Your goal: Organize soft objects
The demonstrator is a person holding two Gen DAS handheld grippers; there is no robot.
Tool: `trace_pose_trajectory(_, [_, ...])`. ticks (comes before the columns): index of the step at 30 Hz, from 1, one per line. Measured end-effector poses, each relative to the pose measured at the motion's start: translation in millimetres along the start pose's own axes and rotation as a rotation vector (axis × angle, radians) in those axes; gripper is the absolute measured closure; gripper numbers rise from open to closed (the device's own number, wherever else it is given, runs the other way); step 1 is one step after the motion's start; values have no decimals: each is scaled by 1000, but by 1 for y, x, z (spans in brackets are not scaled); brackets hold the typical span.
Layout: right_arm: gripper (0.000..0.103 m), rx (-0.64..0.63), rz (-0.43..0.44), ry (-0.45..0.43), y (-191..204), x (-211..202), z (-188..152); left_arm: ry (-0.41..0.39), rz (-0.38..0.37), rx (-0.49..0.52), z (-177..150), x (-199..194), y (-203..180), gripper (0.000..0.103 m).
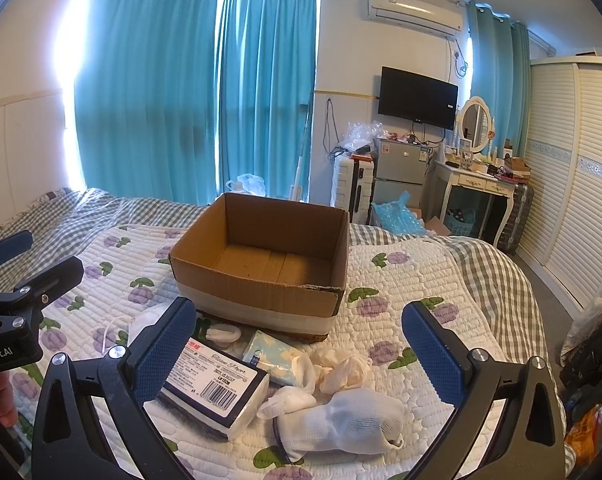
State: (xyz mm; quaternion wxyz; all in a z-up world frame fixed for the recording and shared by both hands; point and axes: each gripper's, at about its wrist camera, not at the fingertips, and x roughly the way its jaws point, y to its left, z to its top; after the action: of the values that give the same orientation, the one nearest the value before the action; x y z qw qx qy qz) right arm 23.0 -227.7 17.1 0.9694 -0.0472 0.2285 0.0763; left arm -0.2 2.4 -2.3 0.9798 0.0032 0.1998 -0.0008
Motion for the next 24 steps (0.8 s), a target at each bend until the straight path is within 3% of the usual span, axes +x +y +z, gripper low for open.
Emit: trace_pose_trajectory(24, [0,-2,0,8,-1,0,-2,3,2,-1,-1,0,2,0])
